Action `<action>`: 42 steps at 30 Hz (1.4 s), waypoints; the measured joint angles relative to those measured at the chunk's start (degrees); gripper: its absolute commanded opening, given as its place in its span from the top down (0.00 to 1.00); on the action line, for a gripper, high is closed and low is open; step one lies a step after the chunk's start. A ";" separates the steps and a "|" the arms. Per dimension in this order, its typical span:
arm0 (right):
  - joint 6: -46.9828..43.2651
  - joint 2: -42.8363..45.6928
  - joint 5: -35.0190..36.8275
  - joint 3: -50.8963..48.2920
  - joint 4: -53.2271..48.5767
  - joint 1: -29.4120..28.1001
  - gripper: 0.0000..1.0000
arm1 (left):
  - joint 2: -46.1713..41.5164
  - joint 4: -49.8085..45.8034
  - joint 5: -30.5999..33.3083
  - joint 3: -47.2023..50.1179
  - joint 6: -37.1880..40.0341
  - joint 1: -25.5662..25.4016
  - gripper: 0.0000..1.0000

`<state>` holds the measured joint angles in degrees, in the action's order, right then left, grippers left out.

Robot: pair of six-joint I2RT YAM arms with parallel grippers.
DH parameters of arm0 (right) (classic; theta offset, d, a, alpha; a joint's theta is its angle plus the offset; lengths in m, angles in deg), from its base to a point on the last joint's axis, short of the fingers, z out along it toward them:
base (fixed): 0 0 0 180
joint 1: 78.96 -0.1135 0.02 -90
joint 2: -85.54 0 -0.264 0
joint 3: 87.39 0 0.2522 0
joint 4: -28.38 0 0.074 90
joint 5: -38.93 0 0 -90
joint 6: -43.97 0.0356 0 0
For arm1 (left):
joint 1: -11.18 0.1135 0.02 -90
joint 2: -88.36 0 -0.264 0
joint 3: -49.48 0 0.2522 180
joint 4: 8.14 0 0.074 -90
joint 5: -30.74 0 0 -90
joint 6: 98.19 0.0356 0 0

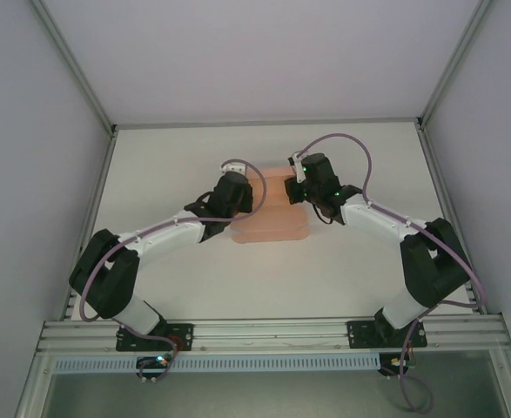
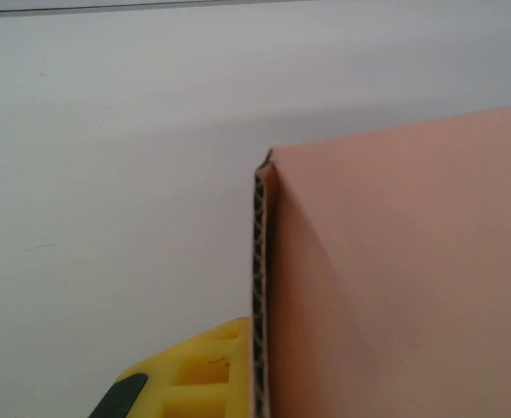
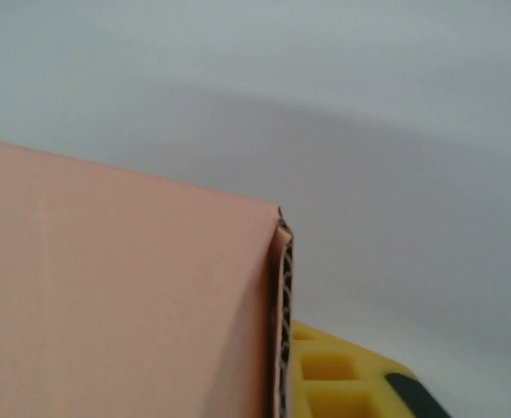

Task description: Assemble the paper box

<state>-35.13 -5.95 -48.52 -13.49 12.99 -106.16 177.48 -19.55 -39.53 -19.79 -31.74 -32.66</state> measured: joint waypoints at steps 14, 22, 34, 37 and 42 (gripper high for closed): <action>21.16 -7.58 23.93 14.25 -21.68 -6.47 1.00 | 0.09 -2.84 0.83 -1.90 -0.76 -2.14 1.00; 13.40 -7.67 27.12 12.37 -19.10 -7.34 1.00 | 0.11 -4.59 0.24 -2.43 -1.51 -2.38 1.00; 3.02 -8.35 29.86 13.09 -18.01 -7.61 1.00 | 0.11 -5.16 -0.44 -2.40 -3.98 -2.10 1.00; 8.85 -8.66 30.01 14.58 -20.46 -7.69 0.94 | 0.11 -4.55 -0.46 -2.43 -3.93 -2.10 1.00; 15.78 -8.22 28.06 12.72 -17.90 -7.82 0.91 | 0.11 -4.83 -0.35 -2.43 -3.89 -2.10 1.00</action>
<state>-19.35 -14.16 -20.46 -0.77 -4.91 -113.99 177.59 -24.38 -39.88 -22.21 -35.63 -34.76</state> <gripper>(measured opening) 0.090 0.082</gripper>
